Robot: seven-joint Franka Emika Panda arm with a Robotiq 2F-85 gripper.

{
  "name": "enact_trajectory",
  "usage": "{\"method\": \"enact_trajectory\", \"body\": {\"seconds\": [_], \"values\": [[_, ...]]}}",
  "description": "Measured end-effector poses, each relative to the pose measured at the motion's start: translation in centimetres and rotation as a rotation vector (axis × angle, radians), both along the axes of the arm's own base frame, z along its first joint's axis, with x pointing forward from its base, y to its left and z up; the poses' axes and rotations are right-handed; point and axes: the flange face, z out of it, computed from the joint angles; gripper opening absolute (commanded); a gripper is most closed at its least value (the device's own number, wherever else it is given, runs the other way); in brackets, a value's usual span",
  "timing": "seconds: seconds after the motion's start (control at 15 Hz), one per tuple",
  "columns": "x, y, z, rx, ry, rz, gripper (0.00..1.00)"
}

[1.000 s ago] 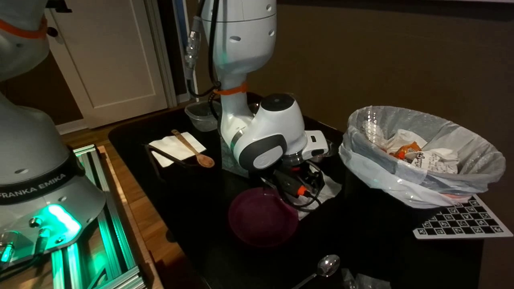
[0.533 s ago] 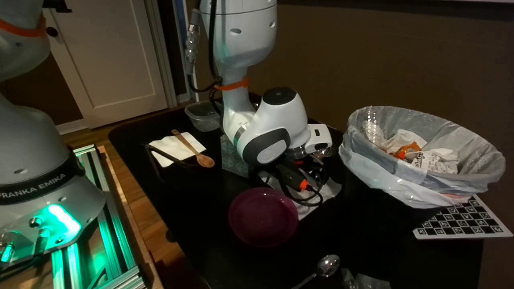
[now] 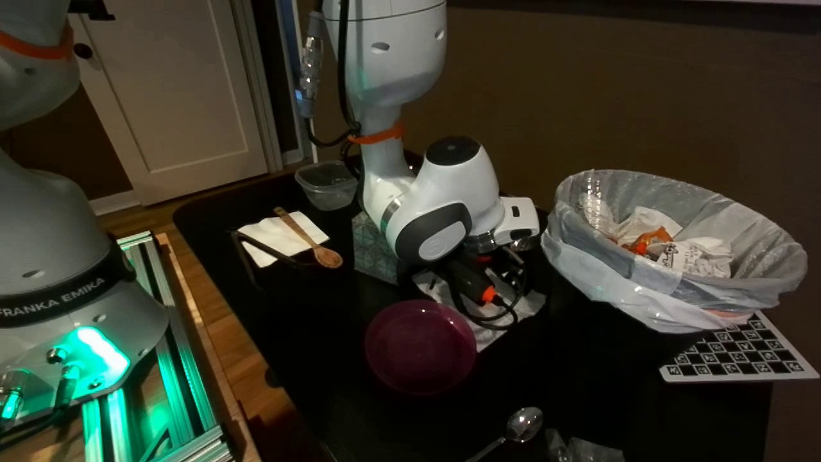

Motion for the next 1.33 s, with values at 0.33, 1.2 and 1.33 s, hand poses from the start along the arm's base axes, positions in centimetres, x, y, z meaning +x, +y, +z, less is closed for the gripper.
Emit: {"method": "enact_trajectory", "body": {"seconds": [0.33,1.2,1.33], "values": [[0.7,-0.3,-0.7,0.02,-0.006,-0.068,1.0],[2.2,-0.6,-2.6,0.032,-0.008,-0.192,0.39],[2.5,-0.6,-2.5,0.029,-0.015,-0.197,0.33]]}}
